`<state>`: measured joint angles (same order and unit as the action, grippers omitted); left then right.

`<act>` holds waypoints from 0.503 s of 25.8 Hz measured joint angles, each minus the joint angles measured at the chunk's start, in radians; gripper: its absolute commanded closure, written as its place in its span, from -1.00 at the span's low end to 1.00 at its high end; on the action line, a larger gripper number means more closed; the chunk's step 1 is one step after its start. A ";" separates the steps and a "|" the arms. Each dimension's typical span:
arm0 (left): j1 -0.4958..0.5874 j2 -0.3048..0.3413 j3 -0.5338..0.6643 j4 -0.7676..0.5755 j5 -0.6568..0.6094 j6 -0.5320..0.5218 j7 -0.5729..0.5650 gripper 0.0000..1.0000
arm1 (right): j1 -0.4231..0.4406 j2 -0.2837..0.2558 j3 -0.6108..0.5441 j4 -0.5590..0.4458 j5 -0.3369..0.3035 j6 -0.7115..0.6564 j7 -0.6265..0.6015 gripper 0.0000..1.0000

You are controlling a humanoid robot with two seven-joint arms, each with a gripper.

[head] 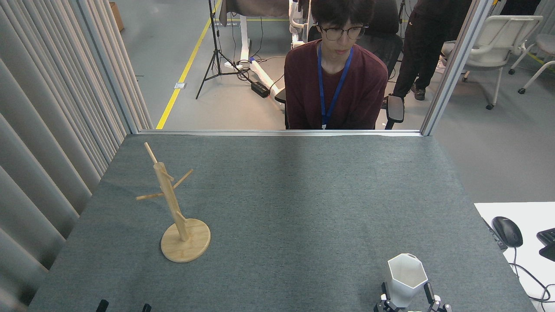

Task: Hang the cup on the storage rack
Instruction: 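Close the right gripper around the white hexagonal cup near the robot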

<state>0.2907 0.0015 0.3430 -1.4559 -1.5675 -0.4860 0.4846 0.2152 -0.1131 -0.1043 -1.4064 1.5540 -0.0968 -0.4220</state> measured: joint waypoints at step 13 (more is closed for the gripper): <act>0.001 0.000 0.000 -0.001 0.000 -0.001 0.000 -1.00 | -0.004 -0.005 -0.006 0.007 -0.003 -0.021 -0.003 -0.98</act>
<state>0.2913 0.0016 0.3427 -1.4564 -1.5676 -0.4873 0.4845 0.2112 -0.1176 -0.1106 -1.3990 1.5510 -0.1176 -0.4249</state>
